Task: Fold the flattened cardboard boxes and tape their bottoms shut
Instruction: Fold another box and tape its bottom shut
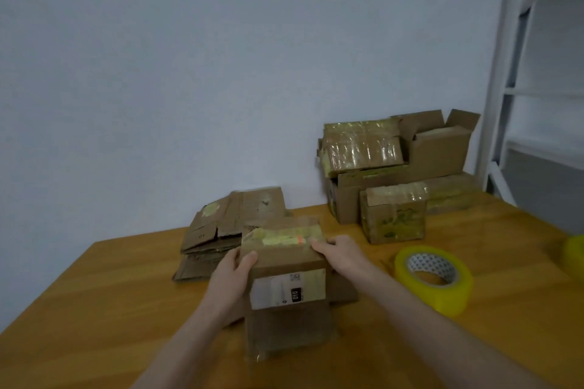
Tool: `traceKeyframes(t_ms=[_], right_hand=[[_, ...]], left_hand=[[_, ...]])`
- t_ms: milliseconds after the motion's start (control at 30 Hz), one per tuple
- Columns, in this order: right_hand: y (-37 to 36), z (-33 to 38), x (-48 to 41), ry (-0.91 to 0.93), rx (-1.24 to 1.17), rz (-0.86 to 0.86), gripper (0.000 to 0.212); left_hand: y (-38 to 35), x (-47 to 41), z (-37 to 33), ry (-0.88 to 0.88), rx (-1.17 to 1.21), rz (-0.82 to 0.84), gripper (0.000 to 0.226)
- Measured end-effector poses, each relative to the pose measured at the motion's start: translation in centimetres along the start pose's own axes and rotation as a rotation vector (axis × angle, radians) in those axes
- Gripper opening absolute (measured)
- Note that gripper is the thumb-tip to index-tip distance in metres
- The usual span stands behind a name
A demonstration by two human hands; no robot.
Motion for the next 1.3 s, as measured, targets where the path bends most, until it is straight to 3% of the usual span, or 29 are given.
traceKeyframes(t_ms=[100,267,367,467,567,633,833,933,1067,1167,1300], right_hand=[[3.4,2.4,0.8,0.107,-0.136,-0.105,0.013],[8.4,4.7,1.7,0.217,-0.431,-0.201,0.049],[12.2,4.1,2.0,0.174,-0.514,-0.375,0.076],[16.6,3.3,2.3,0.173,-0.457,-0.542,0.059],[21.3,1.5,3.1,0.153,-0.317,-0.696,0.048],[24.7,0.0,4.2,0.131,-0.230,-0.819,0.051],[31.9,-6.0,6.4,0.009,-0.185,-1.047,0.052],[33.3,-9.4,6.4,-0.099,-0.116,-1.047,0.044],[31.8,-13.4,4.9,-0.263,0.069,-0.880,0.048],[30.5,-14.5,3.4,-0.325,0.236,-0.812,0.049],[28.9,-15.1,1.8,-0.397,0.411,-0.718,0.036]], left_hand=[[0.5,2.3,-3.7,-0.118,0.087,-0.055,0.050],[0.0,5.1,-10.7,-0.293,0.325,-0.079,0.062],[-2.2,4.9,-14.0,-0.272,0.441,0.003,0.083],[-6.1,4.3,-17.2,-0.221,0.549,0.137,0.051],[-10.6,3.8,-19.9,-0.206,0.545,0.195,0.033],[-14.4,3.6,-21.2,-0.218,0.496,0.254,0.032],[-26.2,3.7,-24.1,-0.257,0.339,0.371,0.057],[-30.9,3.8,-24.6,-0.267,0.239,0.407,0.058],[-35.6,2.6,-22.2,-0.173,0.119,0.484,0.056],[-37.1,0.6,-20.5,-0.142,0.079,0.466,0.053],[-38.3,-0.9,-17.8,-0.017,0.019,0.493,0.046]])
Point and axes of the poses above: each hand's wrist, its own x-axis away from the middle knuckle, its own y-axis out of the back of the hand, z = x × y, the point moved 9 cm from there along -x, towards the middle knuckle, and after that the axes turned 9 degrees about y, right-handed, at the moved point
